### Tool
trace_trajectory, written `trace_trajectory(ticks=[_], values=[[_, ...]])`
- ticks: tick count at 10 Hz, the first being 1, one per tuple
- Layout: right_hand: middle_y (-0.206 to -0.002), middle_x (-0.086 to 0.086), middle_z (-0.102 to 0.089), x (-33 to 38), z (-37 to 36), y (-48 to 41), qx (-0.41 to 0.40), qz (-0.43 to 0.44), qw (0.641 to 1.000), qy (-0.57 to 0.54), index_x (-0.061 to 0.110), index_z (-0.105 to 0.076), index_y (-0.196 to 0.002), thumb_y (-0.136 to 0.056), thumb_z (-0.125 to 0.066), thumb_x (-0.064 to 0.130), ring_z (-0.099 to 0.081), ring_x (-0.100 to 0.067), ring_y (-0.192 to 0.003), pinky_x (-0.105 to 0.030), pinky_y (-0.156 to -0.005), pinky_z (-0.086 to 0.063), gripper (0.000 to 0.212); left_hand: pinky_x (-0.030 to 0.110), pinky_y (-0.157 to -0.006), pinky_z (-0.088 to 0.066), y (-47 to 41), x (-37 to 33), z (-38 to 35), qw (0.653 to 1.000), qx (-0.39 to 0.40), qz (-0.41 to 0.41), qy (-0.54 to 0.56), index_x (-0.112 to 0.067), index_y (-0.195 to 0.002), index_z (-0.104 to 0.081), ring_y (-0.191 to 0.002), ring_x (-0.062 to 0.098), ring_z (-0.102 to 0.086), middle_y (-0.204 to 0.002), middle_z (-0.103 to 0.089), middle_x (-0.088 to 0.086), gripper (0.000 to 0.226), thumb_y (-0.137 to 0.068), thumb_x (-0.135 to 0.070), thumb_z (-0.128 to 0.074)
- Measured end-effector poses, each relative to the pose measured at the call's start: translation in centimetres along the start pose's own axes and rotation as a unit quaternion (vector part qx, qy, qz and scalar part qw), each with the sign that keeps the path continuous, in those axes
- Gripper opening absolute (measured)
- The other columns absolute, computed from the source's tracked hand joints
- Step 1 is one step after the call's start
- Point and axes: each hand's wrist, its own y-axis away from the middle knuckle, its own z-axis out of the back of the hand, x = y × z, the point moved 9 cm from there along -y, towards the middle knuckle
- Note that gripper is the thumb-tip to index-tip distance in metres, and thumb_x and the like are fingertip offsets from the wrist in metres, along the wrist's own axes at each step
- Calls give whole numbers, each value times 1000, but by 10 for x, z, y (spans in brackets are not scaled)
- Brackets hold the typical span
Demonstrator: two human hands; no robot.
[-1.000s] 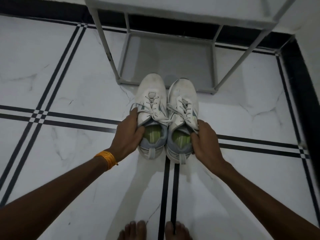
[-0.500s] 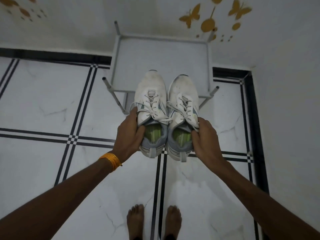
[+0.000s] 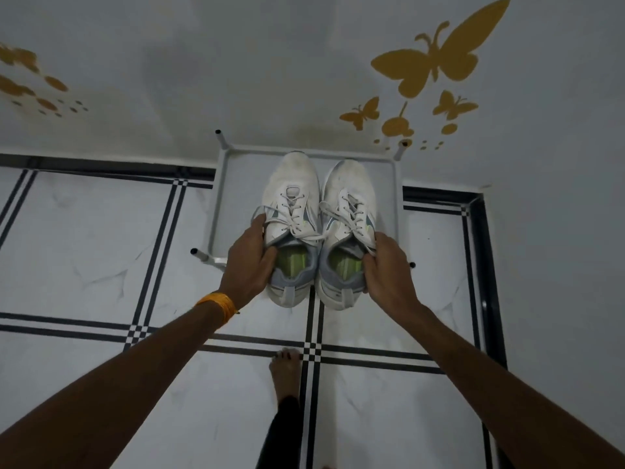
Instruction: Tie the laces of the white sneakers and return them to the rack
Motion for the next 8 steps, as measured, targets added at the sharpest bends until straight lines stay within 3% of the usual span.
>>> trace_trajectory(ticks=[1, 3, 6, 7, 8], values=[[-108, -17, -59, -13, -22, -35, 13, -39, 999, 18, 3, -51, -119, -95, -44, 10, -58, -29, -96, -46, -82, -53, 26, 47, -98, -50, -37, 18, -16, 999, 13, 23, -17, -14, -143, -37, -111, 27, -60, -129, -61, 10, 61, -84, -29, -38], [-112, -17, -58, -42, -59, -93, 45, -57, 997, 38, 3, -51, -121, -96, -46, 12, -58, -29, -97, -35, -80, -48, 27, 49, -98, -49, -98, 57, -57, 998, 44, 43, -22, -12, -140, -39, -113, 30, -60, -131, -60, 12, 53, -87, -18, -44], [-116, -17, -56, -69, -92, -135, 85, -64, 994, 39, 5, -47, -127, -96, -47, 13, -57, -30, -101, -38, -83, -48, 32, 48, -101, -47, -130, 89, -86, 997, 29, 63, -31, -9, -144, -33, -117, 35, -57, -136, -56, 15, 57, -89, -10, -49], [-113, -18, -57, -64, -92, -130, 133, -63, 987, 56, 5, -47, -125, -95, -49, 16, -58, -33, -99, -42, -82, -51, 33, 48, -98, -49, -127, 84, -85, 993, 67, 67, -76, -9, -143, -34, -115, 37, -59, -134, -58, 15, 58, -90, -17, -54], [-112, -15, -56, -54, -76, -129, 150, -64, 980, 114, 9, -44, -126, -95, -48, 33, -61, -33, -95, -43, -78, -54, 40, 46, -84, -54, -130, 74, -68, 978, 76, 84, -175, -15, -139, -37, -101, 35, -64, -120, -64, 13, 58, -90, -41, -54]])
